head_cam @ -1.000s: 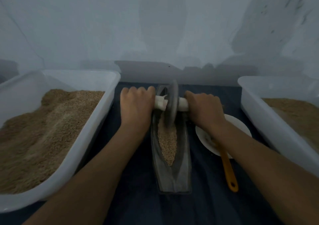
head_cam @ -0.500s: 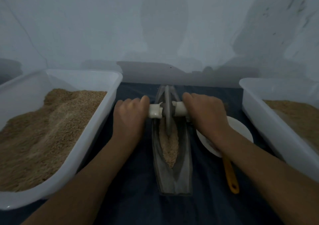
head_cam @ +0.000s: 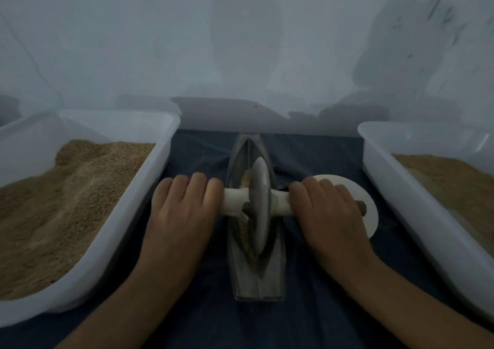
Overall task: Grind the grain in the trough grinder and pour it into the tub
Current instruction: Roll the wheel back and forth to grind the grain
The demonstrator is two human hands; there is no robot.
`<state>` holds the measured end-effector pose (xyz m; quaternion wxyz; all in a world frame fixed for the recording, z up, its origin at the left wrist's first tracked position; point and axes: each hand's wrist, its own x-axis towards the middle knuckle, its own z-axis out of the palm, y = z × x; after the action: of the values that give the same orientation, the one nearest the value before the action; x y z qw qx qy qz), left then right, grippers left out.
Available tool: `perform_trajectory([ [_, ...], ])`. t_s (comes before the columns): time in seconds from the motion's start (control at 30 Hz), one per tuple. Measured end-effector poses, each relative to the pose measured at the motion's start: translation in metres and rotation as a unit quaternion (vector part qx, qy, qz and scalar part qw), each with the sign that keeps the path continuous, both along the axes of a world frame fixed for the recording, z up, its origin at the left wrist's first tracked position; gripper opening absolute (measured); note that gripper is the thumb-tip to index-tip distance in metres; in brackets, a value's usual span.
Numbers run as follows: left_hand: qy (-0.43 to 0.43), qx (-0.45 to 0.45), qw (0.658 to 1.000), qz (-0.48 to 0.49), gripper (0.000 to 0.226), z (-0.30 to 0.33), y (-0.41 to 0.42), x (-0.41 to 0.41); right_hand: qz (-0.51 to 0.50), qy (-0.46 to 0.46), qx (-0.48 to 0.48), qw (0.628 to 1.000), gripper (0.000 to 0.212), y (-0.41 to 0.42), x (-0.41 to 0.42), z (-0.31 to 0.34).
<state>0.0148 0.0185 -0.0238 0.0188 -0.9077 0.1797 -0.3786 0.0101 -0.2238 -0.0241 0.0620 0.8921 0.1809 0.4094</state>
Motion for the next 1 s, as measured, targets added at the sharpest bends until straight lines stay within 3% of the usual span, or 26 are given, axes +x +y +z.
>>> perform_trajectory([
  [0.07,0.02,-0.003,1.0,0.004,0.02,0.003,-0.003,0.016,-0.008,0.032,-0.009,0.999,0.007,-0.001,0.008,0.004],
  [0.2,0.094,-0.03,0.993,0.059,0.019,0.01,-0.016,0.072,-0.068,0.181,-0.003,0.981,0.025,0.009,0.07,0.032],
  [0.27,0.095,-0.054,0.991,0.078,0.021,0.012,-0.02,0.092,-0.094,0.207,-0.013,0.974,0.03,0.013,0.107,0.04],
  [0.37,0.099,-0.065,0.989,0.091,0.023,0.012,-0.02,0.104,-0.11,0.188,-0.032,0.976,0.02,0.02,0.126,0.046],
  [0.53,0.081,-0.038,0.994,0.062,0.012,0.003,-0.013,0.05,-0.074,0.179,-0.023,0.981,0.029,0.017,0.068,0.036],
  [0.67,0.025,0.005,1.0,0.012,0.023,-0.002,0.002,-0.002,-0.015,0.081,-0.014,0.996,0.016,0.008,0.006,0.021],
  [0.8,0.061,0.011,0.998,0.019,0.026,-0.001,0.008,-0.001,0.007,0.047,-0.023,0.999,0.019,0.006,0.007,0.018],
  [0.9,0.134,0.014,0.989,0.062,0.039,0.011,-0.001,0.039,-0.054,0.156,-0.02,0.986,0.027,0.011,0.055,0.027],
  [1.0,0.127,0.005,0.984,0.124,0.031,0.029,-0.023,0.086,-0.105,0.268,0.02,0.957,0.027,0.008,0.113,0.037],
])
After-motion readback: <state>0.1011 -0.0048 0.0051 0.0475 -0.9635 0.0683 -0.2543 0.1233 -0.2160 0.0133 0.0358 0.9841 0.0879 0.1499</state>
